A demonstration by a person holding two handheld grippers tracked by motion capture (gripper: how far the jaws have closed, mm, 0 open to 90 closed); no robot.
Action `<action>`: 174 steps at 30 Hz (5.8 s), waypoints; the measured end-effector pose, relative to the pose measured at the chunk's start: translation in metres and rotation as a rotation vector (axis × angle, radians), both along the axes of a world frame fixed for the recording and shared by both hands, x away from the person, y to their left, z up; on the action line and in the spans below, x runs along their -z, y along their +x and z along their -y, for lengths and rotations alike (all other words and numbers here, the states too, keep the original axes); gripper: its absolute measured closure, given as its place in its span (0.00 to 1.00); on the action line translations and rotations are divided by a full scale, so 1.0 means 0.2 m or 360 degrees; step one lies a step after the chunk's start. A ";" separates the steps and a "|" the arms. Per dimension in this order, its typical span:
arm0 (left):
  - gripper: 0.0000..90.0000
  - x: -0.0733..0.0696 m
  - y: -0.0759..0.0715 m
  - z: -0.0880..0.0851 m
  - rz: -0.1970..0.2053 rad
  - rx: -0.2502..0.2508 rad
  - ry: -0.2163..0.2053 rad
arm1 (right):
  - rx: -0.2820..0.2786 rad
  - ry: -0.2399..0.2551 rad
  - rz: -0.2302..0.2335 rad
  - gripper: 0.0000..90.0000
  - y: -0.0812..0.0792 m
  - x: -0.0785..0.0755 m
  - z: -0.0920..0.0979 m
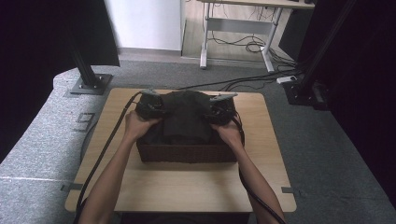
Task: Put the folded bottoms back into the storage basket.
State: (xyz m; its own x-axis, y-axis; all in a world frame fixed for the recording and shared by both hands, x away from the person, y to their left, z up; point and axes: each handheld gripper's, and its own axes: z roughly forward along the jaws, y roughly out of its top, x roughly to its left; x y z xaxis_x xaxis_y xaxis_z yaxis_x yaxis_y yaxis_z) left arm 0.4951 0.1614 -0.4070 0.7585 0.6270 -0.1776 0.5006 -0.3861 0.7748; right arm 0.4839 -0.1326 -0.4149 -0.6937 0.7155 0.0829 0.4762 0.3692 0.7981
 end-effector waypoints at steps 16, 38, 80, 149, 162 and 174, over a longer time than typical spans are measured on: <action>0.78 0.07 -0.02 0.04 -0.0110 -0.0022 0.0109 | 0.0024 -0.0081 -0.0111 0.78 0.01 0.03 0.03; 0.28 0.05 0.05 0.03 -0.0028 -0.0348 0.0483 | 0.0313 -0.0214 -0.0119 0.32 0.13 0.03 0.12; 0.75 0.18 -0.19 -0.27 0.0103 -0.0683 0.0454 | 0.0503 -0.0367 -0.0121 0.82 -0.11 0.07 0.45; 0.73 0.20 -0.19 -0.37 0.0081 -0.0613 0.0230 | 0.0448 -0.0234 -0.0197 0.77 -0.08 0.12 0.48; 0.22 0.06 -0.43 -0.43 0.0204 -0.0469 0.0117 | 0.0375 -0.0084 0.0012 0.23 -0.17 0.03 0.51; 0.00 0.62 -0.67 -0.42 -0.0018 -0.0359 0.0330 | 0.0300 -0.0123 -0.0141 0.14 -0.60 0.55 0.63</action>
State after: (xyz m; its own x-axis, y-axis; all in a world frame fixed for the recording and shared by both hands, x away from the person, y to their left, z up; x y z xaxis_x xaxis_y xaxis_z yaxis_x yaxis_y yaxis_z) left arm 0.3615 0.2458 -0.5302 0.5948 0.8030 -0.0359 0.5999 -0.4138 0.6847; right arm 0.3648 -0.2578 -0.5246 -0.5395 0.8384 0.0778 0.6097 0.3253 0.7228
